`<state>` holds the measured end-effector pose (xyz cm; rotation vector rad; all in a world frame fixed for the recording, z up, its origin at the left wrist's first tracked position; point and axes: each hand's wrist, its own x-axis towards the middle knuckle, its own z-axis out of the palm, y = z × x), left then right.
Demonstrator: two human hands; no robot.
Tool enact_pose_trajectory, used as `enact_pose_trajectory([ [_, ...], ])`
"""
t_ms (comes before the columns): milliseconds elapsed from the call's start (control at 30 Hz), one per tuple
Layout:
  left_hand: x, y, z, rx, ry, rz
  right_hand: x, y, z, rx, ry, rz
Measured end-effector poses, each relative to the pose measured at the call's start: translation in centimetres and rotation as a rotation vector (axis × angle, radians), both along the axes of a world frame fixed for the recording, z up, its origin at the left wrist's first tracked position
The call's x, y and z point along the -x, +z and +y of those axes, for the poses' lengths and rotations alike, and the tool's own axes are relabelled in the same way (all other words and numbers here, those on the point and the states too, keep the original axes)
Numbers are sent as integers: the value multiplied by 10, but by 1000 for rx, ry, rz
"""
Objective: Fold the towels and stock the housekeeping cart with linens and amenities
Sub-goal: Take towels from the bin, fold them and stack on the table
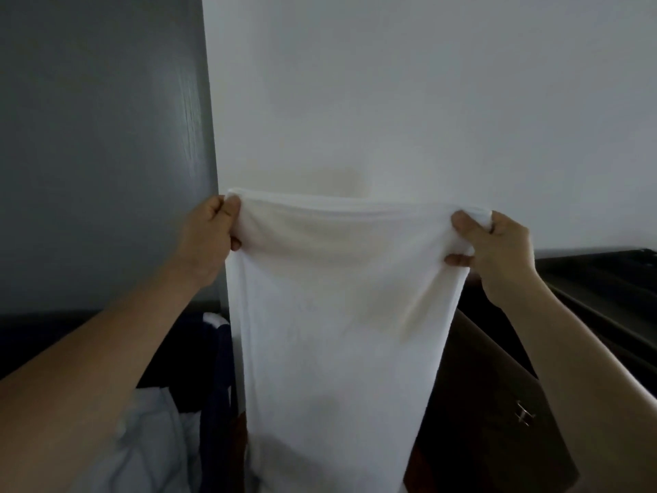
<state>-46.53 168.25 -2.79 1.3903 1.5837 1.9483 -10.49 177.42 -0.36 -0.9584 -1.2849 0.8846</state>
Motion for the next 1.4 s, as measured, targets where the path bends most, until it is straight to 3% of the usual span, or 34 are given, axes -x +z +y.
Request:
enact_pose_trajectory([
  [367, -8, 47, 73, 23, 274, -67, 31, 42, 85, -101, 99, 3],
  [533, -18, 81, 72, -40, 352, 21, 23, 67, 106, -175, 138, 66],
  [733, -27, 76, 55, -51, 398, 61, 8, 60, 107, -189, 173, 41],
  [1067, -65, 11, -30, -22, 356, 35, -32, -1, 54, -118, 271, 7],
  [1400, -136, -160, -185, 291, 182, -113, -101, -163, -79, 181, 238, -156],
])
